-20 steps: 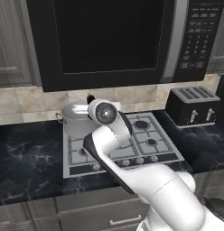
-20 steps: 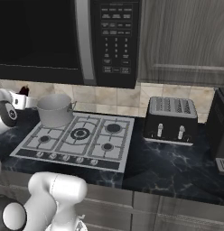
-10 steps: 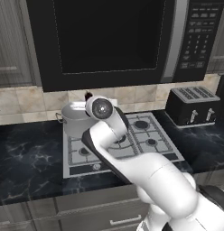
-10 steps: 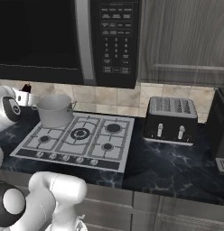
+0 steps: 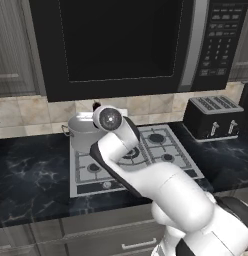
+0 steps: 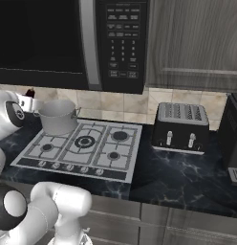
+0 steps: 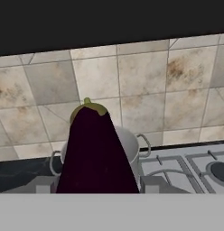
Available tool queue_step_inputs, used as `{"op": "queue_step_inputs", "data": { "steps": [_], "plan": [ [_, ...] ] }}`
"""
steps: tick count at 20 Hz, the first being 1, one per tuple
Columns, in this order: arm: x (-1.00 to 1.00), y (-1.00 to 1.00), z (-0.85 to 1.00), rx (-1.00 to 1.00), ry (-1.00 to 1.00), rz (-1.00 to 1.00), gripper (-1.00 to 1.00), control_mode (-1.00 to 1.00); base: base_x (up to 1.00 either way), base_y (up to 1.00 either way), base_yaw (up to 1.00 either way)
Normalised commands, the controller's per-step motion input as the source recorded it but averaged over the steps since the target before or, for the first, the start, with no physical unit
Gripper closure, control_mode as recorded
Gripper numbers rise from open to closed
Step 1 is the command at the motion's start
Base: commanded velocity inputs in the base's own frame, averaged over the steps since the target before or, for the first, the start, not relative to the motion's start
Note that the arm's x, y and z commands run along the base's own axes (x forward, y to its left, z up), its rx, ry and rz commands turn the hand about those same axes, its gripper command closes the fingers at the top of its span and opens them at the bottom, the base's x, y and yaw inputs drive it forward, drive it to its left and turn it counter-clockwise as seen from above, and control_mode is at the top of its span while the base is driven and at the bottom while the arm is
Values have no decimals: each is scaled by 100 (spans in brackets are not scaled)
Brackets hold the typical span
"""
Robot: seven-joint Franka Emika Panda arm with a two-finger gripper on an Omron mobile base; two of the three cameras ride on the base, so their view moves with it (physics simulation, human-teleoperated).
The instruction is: Turn on the burner for the pot on the stove. Wait thirty seconds for the pot to heat up. Then add the eggplant to the pot.
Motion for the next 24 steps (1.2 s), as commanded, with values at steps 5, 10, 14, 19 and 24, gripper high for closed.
{"op": "queue_step_inputs", "data": {
  "steps": [5, 10, 14, 19, 24],
  "plan": [
    [9, 1, -12, 0, 0, 0, 100, -100, 0, 0, 0],
    [10, 0, -4, 0, 0, 0, 100, -100, 0, 0, 0],
    [15, 0, -5, 0, 0, 0, 100, -100, 0, 0, 0],
    [22, 1, -17, 0, 0, 0, 100, -100, 0, 0, 0],
    [19, 0, -9, 0, 0, 0, 100, -100, 0, 0, 0]
  ]
}}
